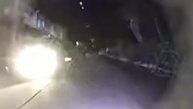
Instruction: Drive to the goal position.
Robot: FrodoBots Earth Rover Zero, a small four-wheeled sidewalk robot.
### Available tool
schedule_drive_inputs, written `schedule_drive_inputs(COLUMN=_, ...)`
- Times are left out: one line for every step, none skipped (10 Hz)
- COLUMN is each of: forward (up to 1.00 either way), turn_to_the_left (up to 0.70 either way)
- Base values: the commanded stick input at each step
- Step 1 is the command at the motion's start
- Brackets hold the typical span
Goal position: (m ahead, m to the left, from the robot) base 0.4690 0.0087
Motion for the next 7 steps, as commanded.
schedule_drive_inputs(forward=0.7, turn_to_the_left=0.0)
schedule_drive_inputs(forward=0.7, turn_to_the_left=0.0)
schedule_drive_inputs(forward=0.7, turn_to_the_left=0.0)
schedule_drive_inputs(forward=0.7, turn_to_the_left=0.0)
schedule_drive_inputs(forward=0.7, turn_to_the_left=0.0)
schedule_drive_inputs(forward=0.7, turn_to_the_left=0.0)
schedule_drive_inputs(forward=0.7, turn_to_the_left=0.0)
